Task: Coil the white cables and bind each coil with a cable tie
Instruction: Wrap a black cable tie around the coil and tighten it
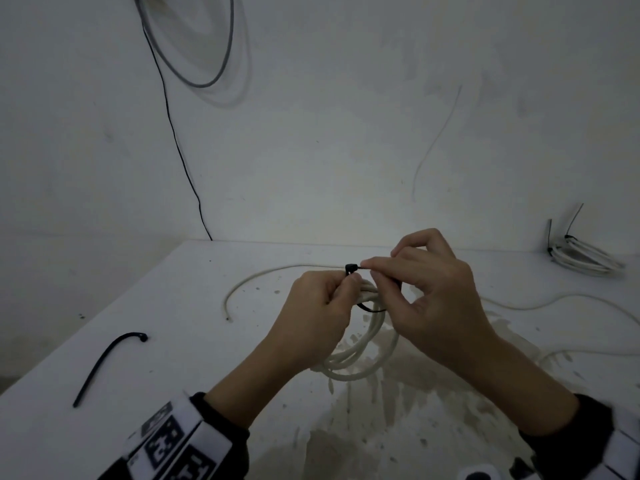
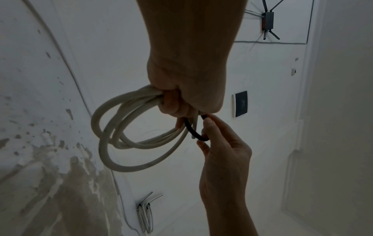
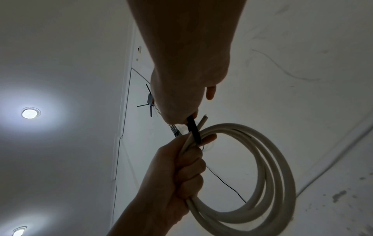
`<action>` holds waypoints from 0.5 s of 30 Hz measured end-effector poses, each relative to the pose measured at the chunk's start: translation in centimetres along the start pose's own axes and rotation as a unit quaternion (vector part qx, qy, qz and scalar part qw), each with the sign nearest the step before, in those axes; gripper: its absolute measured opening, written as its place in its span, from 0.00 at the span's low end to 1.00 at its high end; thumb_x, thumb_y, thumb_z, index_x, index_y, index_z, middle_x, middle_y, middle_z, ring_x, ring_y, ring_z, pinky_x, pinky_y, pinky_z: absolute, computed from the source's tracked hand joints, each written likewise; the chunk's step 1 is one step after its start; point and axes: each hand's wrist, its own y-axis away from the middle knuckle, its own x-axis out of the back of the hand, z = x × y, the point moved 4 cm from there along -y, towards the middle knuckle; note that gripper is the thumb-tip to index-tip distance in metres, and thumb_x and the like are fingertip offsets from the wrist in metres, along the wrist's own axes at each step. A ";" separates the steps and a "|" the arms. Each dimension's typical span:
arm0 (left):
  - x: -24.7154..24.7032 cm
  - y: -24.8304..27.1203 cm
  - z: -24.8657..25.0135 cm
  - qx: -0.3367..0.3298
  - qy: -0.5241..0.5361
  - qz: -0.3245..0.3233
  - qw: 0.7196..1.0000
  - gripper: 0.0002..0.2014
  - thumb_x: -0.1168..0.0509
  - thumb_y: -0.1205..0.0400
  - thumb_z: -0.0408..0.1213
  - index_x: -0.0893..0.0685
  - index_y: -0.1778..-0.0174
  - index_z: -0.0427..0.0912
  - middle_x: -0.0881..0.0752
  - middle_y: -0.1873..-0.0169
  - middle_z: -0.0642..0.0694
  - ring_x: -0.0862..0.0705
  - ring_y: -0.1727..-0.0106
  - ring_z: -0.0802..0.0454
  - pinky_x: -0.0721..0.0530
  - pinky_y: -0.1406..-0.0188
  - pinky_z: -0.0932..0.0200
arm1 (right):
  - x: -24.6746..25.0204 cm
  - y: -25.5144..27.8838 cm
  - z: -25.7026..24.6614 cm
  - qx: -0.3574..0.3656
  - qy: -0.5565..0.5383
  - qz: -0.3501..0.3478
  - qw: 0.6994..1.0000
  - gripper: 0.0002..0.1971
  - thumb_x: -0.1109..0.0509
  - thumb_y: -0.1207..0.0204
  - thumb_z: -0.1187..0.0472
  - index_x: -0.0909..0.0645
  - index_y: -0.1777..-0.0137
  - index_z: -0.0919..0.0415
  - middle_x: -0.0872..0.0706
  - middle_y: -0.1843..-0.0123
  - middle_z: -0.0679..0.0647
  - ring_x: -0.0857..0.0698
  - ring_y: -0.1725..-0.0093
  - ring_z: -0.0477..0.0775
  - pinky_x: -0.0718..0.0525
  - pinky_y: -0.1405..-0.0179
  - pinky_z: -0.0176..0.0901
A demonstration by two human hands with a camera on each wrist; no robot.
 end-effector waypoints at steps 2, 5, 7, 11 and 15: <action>-0.1 0.2 0.1 -0.023 -0.036 0.000 0.999 0.21 0.44 0.15 0.38 0.24 0.72 0.27 0.32 0.89 0.54 0.36 0.86 0.58 0.30 0.81 0.62 | -0.2 -0.1 -0.1 0.024 0.018 -0.013 0.999 0.07 0.29 0.32 0.70 0.10 0.58 0.63 0.16 0.74 0.50 0.24 0.58 0.51 0.27 0.63 0.34; -0.4 0.4 0.3 -0.057 -0.065 -0.003 0.996 0.21 0.43 0.16 0.36 0.26 0.77 0.34 0.33 0.90 0.54 0.36 0.85 0.56 0.25 0.77 0.53 | -0.8 -0.1 -0.1 0.046 0.030 -0.039 0.998 0.07 0.29 0.33 0.70 0.11 0.60 0.63 0.16 0.74 0.50 0.23 0.60 0.53 0.23 0.66 0.42; -0.3 0.2 0.0 -0.060 -0.068 0.006 0.996 0.22 0.42 0.16 0.36 0.26 0.77 0.33 0.33 0.90 0.53 0.37 0.86 0.56 0.33 0.81 0.61 | -1.0 0.0 0.3 -0.011 -0.013 -0.067 0.998 0.08 0.29 0.30 0.64 0.10 0.54 0.60 0.15 0.70 0.44 0.21 0.58 0.48 0.21 0.63 0.41; 0.1 -0.4 -0.4 -0.062 -0.080 0.022 0.995 0.20 0.42 0.16 0.36 0.19 0.69 0.26 0.29 0.86 0.53 0.36 0.84 0.56 0.39 0.82 0.66 | -0.7 0.3 1.4 -0.237 -0.159 -0.103 0.953 0.05 0.28 0.25 0.55 0.12 0.59 0.50 0.12 0.65 0.40 0.15 0.58 0.40 0.19 0.55 0.38; 0.3 -0.3 0.4 -0.113 -0.118 0.002 0.987 0.18 0.43 0.16 0.35 0.19 0.69 0.30 0.29 0.83 0.52 0.32 0.81 0.55 0.37 0.80 0.66 | -0.4 -0.1 1.4 -0.299 -0.250 -0.136 0.911 0.05 0.26 0.28 0.62 0.13 0.65 0.58 0.11 0.67 0.50 0.13 0.63 0.47 0.14 0.54 0.51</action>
